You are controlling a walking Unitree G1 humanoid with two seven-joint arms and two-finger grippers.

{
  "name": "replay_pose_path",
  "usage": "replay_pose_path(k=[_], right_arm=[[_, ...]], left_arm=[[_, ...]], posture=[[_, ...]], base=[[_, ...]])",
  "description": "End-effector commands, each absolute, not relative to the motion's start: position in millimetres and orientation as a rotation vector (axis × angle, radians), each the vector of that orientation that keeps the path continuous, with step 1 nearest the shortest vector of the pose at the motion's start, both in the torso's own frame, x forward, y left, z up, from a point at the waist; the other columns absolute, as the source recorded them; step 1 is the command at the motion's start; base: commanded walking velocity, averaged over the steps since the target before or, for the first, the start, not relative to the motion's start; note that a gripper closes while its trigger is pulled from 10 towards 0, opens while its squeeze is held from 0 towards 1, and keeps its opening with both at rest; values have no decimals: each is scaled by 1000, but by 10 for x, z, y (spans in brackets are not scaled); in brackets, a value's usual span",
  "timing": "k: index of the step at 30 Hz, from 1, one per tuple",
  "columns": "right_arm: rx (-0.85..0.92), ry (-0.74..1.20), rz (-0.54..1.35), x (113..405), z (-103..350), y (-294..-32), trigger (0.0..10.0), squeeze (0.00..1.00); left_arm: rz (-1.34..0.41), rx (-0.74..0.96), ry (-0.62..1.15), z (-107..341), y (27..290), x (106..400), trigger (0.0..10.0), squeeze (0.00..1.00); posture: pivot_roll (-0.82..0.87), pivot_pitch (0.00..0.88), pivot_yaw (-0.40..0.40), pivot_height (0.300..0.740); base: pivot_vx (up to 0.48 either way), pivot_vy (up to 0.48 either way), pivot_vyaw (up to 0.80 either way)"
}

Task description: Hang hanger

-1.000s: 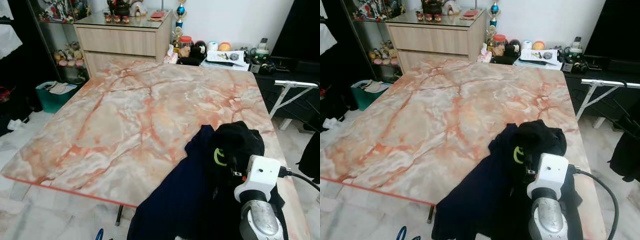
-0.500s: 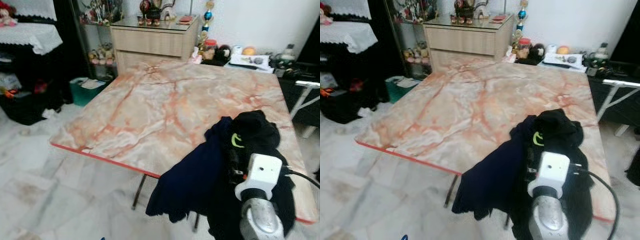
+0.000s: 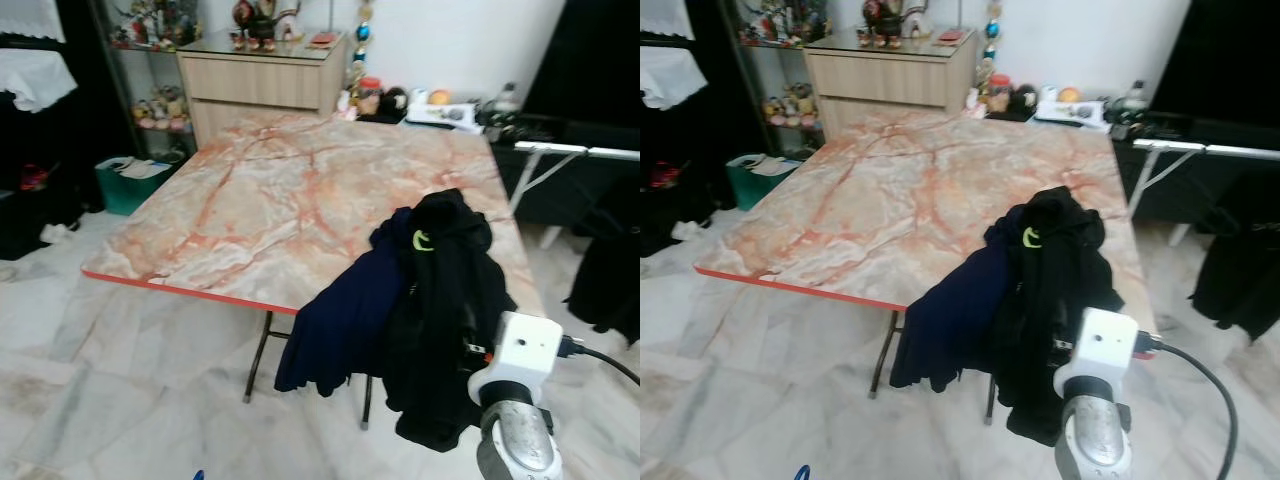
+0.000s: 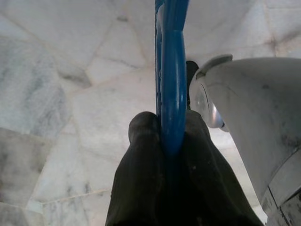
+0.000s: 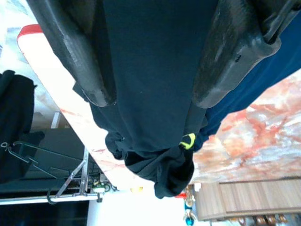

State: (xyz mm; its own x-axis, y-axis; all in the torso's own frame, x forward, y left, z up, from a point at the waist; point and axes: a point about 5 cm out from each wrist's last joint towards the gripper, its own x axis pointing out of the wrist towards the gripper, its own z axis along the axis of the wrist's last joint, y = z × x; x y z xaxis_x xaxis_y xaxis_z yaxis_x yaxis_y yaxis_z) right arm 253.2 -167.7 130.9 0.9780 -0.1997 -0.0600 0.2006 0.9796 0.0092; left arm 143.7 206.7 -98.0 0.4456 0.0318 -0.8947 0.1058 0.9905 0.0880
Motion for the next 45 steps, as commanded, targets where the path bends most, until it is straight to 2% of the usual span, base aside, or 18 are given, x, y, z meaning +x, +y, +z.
replay_pose_path(k=[1, 10, 28, 36, 45], right_arm=[[7, 51, -215, 2538, 1334, -1709, 10000, 0], [16, 43, -228, 2544, 1333, -1720, 10000, 0], [40, 60, -272, 2542, 1304, -1780, 10000, 0], [48, 67, -270, 2552, 1293, -1768, 10000, 0], [37, 58, -278, 2549, 1291, -1773, 10000, 0]], left_arm=[[-80, 125, 1114, -1003, 1955, 1421, 10000, 0], [-106, 167, 1119, -1000, 1959, 1430, 10000, 0], [-107, 165, 1118, -1001, 1952, 1432, 10000, 0], [-105, 163, 1118, -1001, 1950, 1432, 10000, 0], [-106, 161, 1118, -1000, 1952, 1433, 10000, 0]], posture=[[98, 35, 5, 740], [99, 36, 3, 740], [100, 36, 1, 740], [102, 36, 1, 740], [100, 36, 2, 740]], base=[[0, 0, 0], [0, -30, 0], [0, -348, 0], [0, -373, -711], [0, -376, 0]])
